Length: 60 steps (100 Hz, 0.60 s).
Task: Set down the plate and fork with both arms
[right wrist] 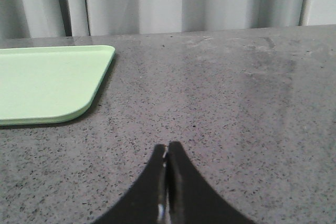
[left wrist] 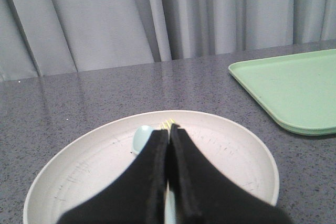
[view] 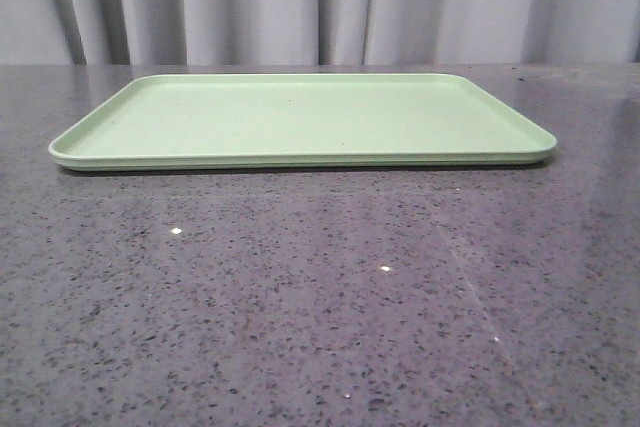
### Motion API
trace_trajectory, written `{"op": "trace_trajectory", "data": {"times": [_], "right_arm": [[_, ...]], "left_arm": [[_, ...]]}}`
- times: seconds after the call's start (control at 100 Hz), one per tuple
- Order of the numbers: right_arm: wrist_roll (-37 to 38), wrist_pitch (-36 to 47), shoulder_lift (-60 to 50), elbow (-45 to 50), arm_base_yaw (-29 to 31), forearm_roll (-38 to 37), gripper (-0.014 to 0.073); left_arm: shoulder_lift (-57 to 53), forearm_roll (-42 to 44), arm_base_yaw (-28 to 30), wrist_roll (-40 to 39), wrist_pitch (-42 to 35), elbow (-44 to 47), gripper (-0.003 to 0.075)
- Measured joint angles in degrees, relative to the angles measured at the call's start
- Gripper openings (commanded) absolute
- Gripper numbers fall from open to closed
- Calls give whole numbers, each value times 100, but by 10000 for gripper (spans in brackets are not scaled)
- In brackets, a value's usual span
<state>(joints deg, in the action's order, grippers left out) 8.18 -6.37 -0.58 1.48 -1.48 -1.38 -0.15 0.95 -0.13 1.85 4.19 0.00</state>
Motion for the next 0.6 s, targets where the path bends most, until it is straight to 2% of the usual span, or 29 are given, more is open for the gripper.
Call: {"op": "trace_trajectory", "data": {"times": [0.6], "right_arm": [[0,0,0,0,0,0,-68]], "left_arm": [[0,-48,0,0,-162,0,-20]]}}
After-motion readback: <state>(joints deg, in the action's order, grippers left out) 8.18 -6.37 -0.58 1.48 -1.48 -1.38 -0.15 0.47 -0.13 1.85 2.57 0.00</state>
